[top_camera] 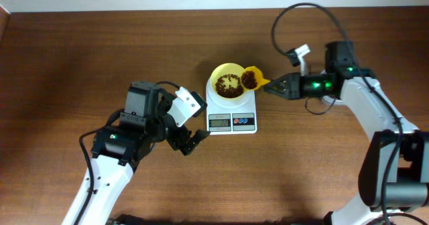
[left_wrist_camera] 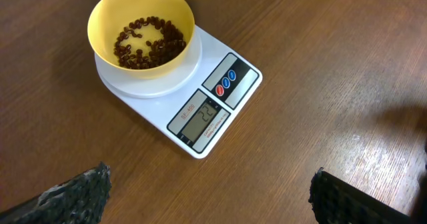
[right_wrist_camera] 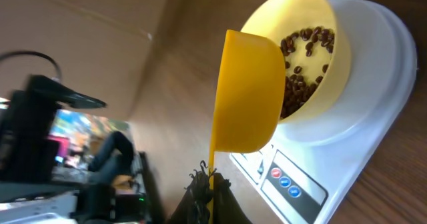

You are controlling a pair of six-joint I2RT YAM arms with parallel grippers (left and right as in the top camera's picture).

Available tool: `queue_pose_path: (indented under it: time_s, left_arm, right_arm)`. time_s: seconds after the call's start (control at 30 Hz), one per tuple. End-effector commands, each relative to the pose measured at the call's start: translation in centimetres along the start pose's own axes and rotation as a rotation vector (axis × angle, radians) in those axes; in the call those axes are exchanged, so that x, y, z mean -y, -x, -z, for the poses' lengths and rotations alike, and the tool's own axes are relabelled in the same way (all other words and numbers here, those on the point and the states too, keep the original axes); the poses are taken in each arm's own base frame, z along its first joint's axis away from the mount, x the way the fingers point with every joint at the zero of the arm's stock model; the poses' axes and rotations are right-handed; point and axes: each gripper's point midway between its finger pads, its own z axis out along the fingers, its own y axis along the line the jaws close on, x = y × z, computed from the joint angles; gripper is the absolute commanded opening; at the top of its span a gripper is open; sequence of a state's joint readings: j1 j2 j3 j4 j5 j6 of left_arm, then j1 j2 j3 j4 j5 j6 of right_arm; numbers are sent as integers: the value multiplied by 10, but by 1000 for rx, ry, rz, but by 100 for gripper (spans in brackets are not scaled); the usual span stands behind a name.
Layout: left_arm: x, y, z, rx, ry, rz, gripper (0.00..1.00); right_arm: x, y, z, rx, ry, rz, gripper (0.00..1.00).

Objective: Scoop item into bowl and weigh 50g on scale
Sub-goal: 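Carry the filled scoop over the yellow bowl and pour beans in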

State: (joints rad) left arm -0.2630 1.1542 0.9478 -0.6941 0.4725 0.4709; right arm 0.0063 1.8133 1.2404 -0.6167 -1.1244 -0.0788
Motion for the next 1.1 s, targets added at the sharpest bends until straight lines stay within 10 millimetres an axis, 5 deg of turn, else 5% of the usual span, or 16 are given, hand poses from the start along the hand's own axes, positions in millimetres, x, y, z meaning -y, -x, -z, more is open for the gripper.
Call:
queue_pose_path:
  time_s: [0.0, 0.5, 0.63, 1.07]
  left_arm:
    - [2, -2, -2, 0, -17, 16, 99]
    - [2, -2, -2, 0, -17, 16, 99]
    - [2, -2, -2, 0, -17, 16, 99]
    - [2, -2, -2, 0, -17, 16, 99]
  right_arm:
    - [15, -7, -19, -47, -110, 50, 4]
    - [10, 15, -58, -36, -222, 416, 4]
    - [23, 18, -55, -44, -307, 476, 4]
    - [21, 21, -57, -59, -304, 648, 4]
